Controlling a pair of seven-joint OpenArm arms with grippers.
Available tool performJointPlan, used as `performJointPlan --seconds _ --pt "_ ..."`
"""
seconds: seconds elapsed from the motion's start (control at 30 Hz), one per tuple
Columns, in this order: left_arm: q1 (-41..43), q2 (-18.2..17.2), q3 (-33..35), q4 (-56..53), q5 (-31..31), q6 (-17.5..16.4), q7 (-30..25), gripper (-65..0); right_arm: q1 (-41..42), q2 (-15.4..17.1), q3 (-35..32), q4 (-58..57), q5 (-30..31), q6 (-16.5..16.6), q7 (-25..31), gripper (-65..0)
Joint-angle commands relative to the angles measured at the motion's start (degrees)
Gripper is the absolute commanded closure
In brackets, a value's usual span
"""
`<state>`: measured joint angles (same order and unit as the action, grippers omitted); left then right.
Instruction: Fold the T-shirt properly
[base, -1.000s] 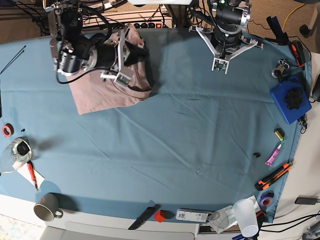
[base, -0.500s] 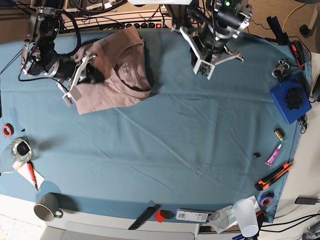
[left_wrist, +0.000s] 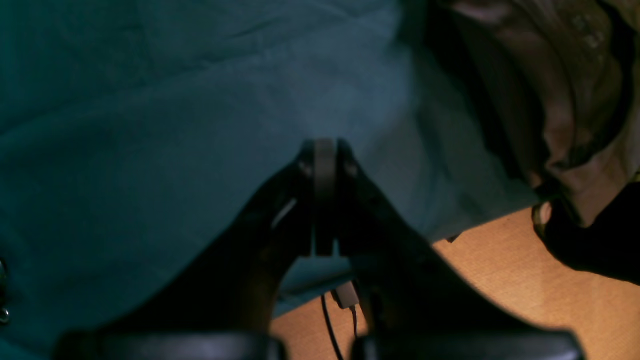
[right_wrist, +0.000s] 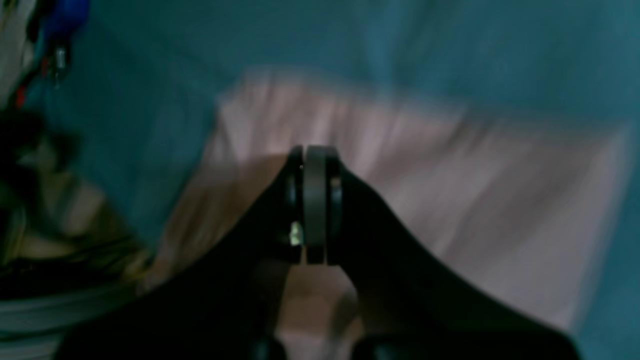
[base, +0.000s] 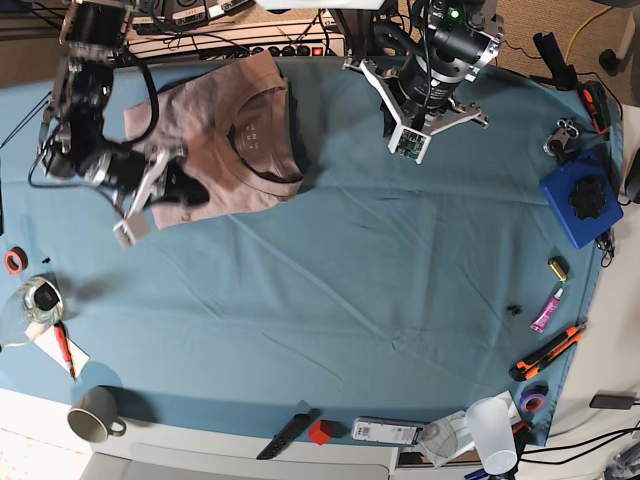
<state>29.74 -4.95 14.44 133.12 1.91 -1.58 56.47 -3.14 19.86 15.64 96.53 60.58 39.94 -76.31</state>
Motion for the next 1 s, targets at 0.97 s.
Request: performJointPlan --seconds 0.97 --pt "7.34 0.15 -10.67 1.88 13.55 4.70 5.70 0.0 -14.45 5.68 29.38 16.09 7.61 0.06 -3.69 0.0"
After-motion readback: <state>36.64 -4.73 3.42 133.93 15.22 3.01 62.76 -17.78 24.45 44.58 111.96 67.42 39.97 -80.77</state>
